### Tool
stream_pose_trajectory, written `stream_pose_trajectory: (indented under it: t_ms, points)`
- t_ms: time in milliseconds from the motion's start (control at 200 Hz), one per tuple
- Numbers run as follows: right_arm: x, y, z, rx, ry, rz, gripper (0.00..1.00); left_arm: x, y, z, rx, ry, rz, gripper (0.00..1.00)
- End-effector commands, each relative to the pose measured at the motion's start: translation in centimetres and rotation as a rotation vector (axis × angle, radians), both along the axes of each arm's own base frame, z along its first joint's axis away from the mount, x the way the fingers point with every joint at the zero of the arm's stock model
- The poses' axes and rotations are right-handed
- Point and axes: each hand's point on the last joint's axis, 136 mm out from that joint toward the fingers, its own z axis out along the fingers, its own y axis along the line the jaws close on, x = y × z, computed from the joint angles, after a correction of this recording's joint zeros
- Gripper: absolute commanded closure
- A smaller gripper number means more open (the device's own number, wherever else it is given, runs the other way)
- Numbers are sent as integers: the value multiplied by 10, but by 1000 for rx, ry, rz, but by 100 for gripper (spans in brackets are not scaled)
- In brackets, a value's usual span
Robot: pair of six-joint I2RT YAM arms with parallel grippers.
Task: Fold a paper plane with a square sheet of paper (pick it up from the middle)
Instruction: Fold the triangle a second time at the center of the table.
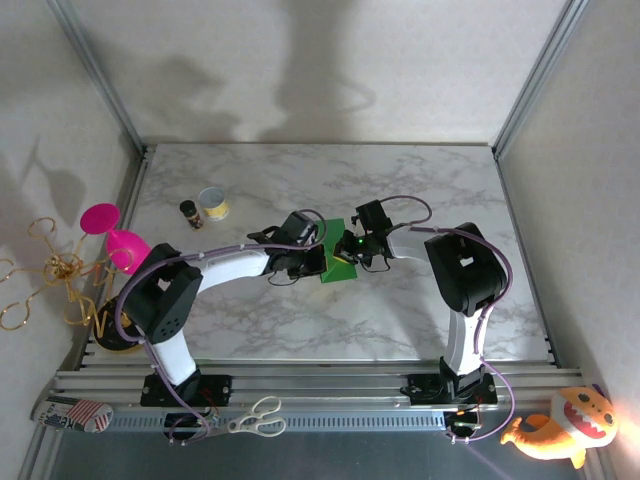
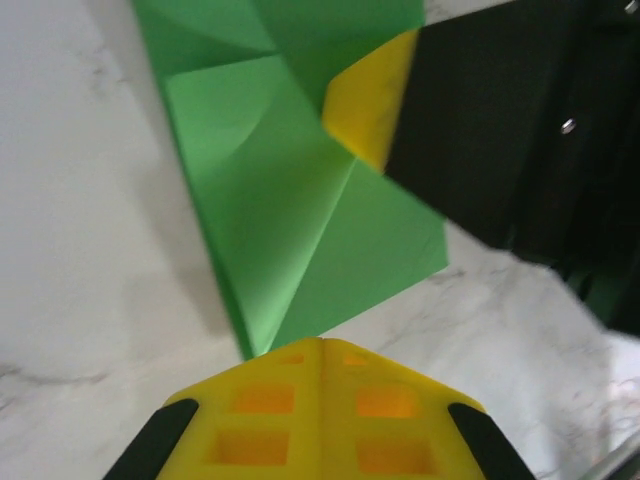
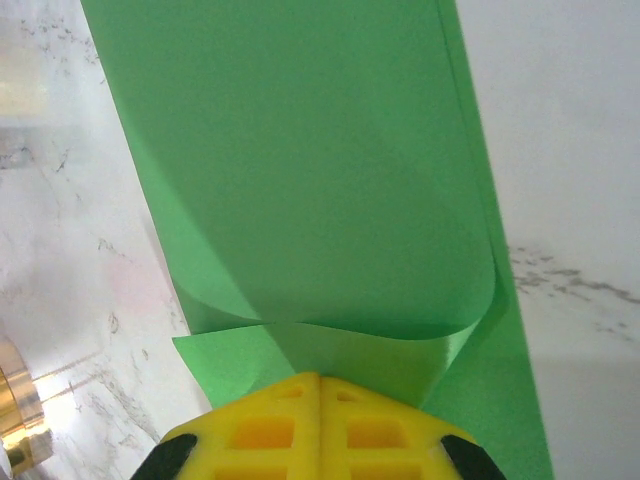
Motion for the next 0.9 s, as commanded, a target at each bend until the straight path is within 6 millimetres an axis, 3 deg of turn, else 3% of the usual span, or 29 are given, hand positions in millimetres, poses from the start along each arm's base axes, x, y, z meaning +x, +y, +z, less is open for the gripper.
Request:
stream_pose_trajectory:
  t_ms: [0,120,325,536,651,891]
  points:
    - [-35,-49,-70,-243,185,-78,96,15,-19,-2,-91,24,53,100]
    - [-34,-48,-68,-232,184,-77,96,18,-19,-16,-63,45,67,100]
    - [-29,-40,-56,-190,160,-71,96,9,0,-46,52,85,75,100]
    - [0,-15,0,-48,9,-31,96,0,12,-62,114,111,65,100]
    - [3,-3,26,33,-65,15,95,-2,12,-64,121,113,51,100]
    - [-20,14,16,24,-42,102,95,-3,11,-64,119,112,39,100]
